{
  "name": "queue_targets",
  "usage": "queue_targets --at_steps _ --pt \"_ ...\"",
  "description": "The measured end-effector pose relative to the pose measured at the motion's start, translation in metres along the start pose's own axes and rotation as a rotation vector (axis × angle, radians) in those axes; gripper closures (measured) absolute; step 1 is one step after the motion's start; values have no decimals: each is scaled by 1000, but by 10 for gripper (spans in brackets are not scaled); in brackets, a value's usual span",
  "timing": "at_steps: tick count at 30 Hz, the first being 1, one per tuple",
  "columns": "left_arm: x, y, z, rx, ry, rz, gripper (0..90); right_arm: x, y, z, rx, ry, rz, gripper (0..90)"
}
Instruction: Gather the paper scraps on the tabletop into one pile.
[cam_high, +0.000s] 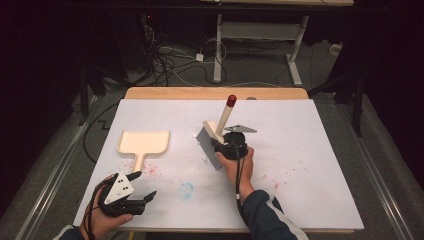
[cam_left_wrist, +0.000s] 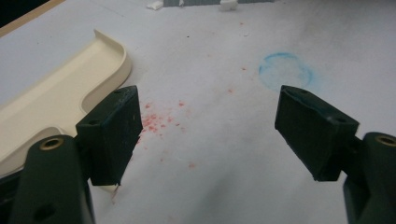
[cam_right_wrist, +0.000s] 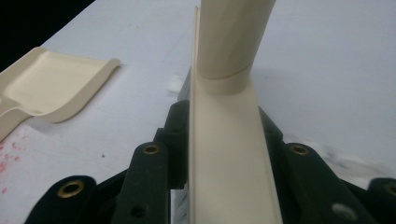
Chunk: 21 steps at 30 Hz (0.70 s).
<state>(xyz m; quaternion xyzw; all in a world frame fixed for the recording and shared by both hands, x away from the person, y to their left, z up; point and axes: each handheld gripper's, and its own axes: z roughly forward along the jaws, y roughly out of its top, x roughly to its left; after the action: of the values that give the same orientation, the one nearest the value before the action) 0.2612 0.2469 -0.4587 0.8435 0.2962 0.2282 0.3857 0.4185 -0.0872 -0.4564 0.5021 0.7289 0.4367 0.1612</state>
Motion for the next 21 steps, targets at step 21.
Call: queue_targets --at_steps 21 --pt "0 1 1 5 3 1 226 13 26 -15 -97 71 -43 673"
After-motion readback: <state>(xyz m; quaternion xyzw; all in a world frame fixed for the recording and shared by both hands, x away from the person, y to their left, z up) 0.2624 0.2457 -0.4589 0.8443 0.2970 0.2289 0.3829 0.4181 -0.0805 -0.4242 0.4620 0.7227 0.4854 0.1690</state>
